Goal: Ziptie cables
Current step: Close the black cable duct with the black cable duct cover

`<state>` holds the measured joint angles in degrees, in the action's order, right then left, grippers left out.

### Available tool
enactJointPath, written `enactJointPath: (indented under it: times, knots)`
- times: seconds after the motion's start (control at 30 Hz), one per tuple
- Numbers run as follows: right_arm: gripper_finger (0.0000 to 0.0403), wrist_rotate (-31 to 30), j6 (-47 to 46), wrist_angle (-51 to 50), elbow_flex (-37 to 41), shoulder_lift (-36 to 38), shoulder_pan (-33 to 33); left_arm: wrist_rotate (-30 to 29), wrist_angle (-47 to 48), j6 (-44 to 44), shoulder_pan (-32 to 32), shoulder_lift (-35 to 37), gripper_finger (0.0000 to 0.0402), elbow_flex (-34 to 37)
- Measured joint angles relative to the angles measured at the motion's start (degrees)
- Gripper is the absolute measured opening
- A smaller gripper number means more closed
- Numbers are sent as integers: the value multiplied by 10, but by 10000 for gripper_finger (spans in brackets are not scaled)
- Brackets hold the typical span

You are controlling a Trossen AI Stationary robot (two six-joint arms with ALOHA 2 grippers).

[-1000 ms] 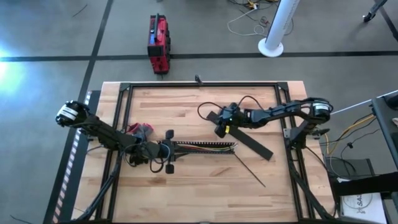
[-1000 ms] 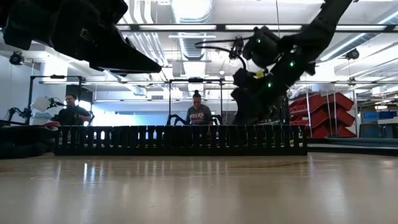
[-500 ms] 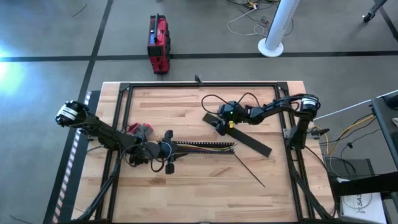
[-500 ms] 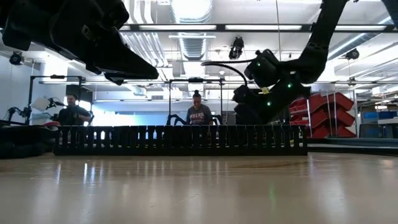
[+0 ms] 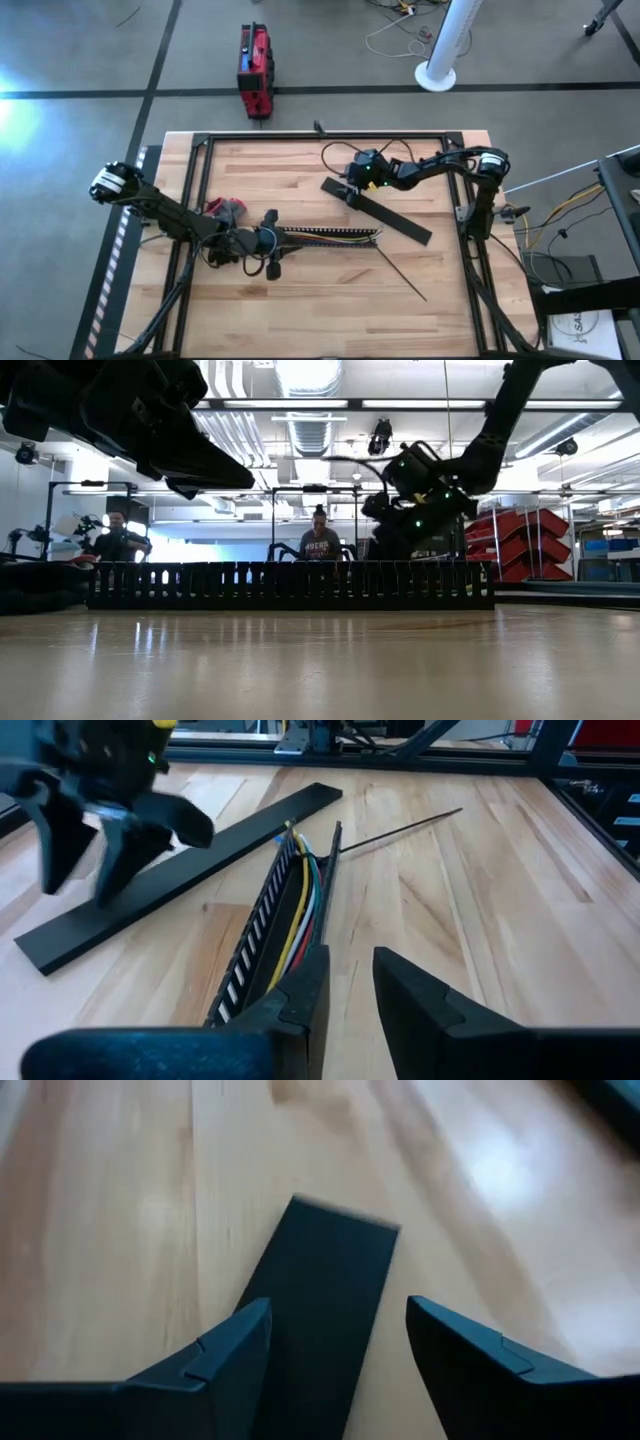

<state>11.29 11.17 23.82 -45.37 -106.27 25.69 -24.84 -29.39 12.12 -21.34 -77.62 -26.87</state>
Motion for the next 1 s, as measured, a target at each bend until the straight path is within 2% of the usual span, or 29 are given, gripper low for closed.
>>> enactJointPath:
  times: [0.17,0.27,0.37,0.63,0.8,1.0]
  knots:
    - [251,4,-30,18,28,17,-4,-3,-2,-1,1,0,61,0]
    - [269,3,-58,62,58,16,-15,-22,-3,-11,1,0,63,0]
    - [284,-24,-73,107,83,12,-28,-51,-5,-28,2,0,65,0]
    - [308,-65,-102,173,91,-45,-35,-77,-6,-42,7,0,63,0]
    - [296,-70,-106,217,85,-85,-35,-78,-6,-50,11,0,67,0]
    - [237,-61,-83,227,82,-96,-37,-78,-10,-57,15,0,61,0]
